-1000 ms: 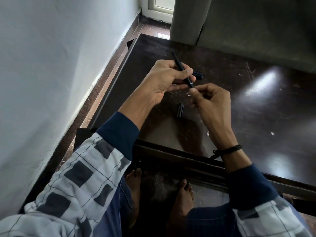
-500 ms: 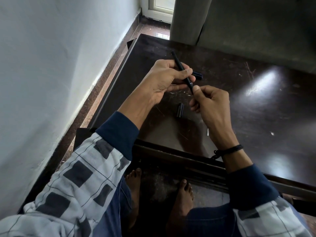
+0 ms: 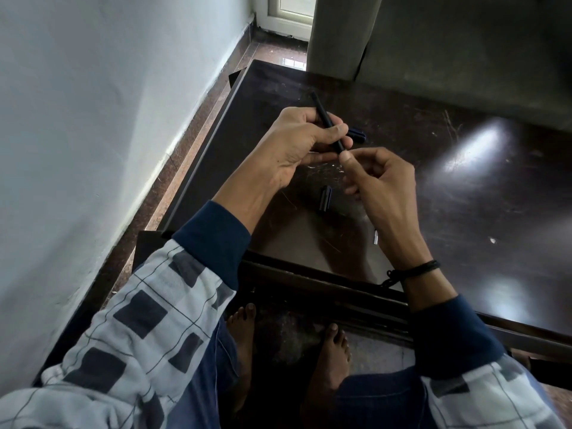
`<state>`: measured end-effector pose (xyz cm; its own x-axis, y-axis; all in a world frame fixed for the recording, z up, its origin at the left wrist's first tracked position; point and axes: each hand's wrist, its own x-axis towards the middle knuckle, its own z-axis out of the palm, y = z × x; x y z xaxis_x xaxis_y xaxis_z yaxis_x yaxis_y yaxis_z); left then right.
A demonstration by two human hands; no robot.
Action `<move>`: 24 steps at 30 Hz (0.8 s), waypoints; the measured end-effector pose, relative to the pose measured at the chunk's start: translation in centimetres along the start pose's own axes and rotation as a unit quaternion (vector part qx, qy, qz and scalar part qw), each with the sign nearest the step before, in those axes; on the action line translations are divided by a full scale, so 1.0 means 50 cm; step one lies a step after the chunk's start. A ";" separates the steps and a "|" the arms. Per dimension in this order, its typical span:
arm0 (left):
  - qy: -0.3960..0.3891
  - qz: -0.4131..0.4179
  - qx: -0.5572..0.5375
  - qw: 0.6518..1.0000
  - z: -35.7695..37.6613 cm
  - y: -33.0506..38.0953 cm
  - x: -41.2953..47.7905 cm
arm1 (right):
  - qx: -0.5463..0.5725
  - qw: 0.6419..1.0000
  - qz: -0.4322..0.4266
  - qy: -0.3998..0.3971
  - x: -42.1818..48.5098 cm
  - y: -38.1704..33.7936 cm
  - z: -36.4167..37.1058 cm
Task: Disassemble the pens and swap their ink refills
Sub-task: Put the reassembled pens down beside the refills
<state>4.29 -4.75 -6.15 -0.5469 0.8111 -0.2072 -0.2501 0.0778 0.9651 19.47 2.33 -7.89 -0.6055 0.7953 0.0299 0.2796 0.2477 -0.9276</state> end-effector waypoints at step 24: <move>0.005 0.000 -0.002 1.000 -0.002 0.003 -0.001 | 0.019 1.000 0.014 -0.005 0.001 0.004 -0.001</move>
<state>4.19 -4.83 -6.02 -0.5551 0.8052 -0.2088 -0.2532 0.0756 0.9645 19.50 2.44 -8.04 -0.6051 0.7962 0.0007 0.2676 0.2041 -0.9417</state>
